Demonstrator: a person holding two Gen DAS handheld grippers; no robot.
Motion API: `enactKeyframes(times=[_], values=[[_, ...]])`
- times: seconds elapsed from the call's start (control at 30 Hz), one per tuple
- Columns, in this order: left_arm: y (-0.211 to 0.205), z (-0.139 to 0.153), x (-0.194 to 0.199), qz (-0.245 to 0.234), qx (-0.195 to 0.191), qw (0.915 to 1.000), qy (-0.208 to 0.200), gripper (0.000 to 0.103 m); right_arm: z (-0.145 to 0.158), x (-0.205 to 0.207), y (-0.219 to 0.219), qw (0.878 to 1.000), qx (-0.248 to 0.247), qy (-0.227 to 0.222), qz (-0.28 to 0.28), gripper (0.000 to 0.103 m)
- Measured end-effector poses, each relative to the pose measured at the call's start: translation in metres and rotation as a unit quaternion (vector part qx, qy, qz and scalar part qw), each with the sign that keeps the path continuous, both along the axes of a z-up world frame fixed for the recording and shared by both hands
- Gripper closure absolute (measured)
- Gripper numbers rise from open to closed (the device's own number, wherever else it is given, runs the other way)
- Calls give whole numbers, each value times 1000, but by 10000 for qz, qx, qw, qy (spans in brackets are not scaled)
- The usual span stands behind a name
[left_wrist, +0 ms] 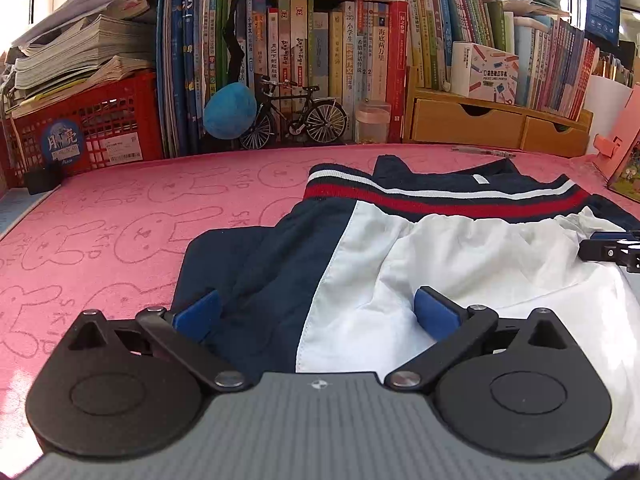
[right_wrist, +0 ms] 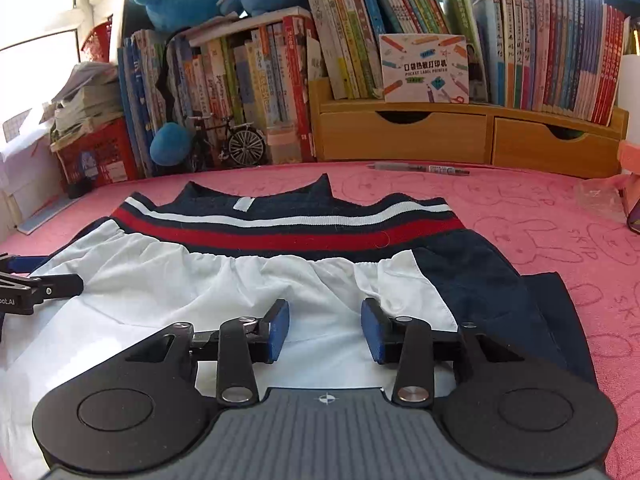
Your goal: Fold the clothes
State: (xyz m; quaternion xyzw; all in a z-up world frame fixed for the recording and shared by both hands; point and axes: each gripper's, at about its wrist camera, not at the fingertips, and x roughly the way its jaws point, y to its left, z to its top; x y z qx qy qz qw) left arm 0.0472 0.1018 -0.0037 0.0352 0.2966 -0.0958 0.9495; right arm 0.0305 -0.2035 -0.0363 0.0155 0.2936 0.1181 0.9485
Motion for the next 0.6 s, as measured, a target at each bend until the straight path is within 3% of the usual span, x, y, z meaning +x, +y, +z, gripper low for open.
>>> enactKeyframes(times=[0.03, 0.1, 0.27, 0.33, 0.4, 0.47, 0.6], values=[[-4, 6, -2, -44, 54, 10000, -67, 3, 3, -8, 4, 9999, -64, -96, -9, 46], [-21, 20, -5, -509, 211, 9980, -318, 2, 13, -31, 14, 9988, -294, -400, 3, 20], [-94, 37, 8, -1506, 882, 9830, -571, 1, 24, -82, 36, 9903, -765, -1154, 119, 0], [-123, 28, 29, -1545, 1174, 9798, -481, 2, 23, -92, 42, 9891, -828, -1211, 137, 0], [-143, 14, 55, -1357, 1529, 9781, -400, 12, 17, -97, 48, 9892, -962, -1093, 178, 0], [-148, 2, 82, -826, 1694, 9819, -178, 26, 14, -99, 53, 9878, -1119, -1063, 195, 0], [-117, -6, 114, -97, 956, 9950, 287, 26, 6, -96, 70, 9834, -1510, -960, 291, 0]])
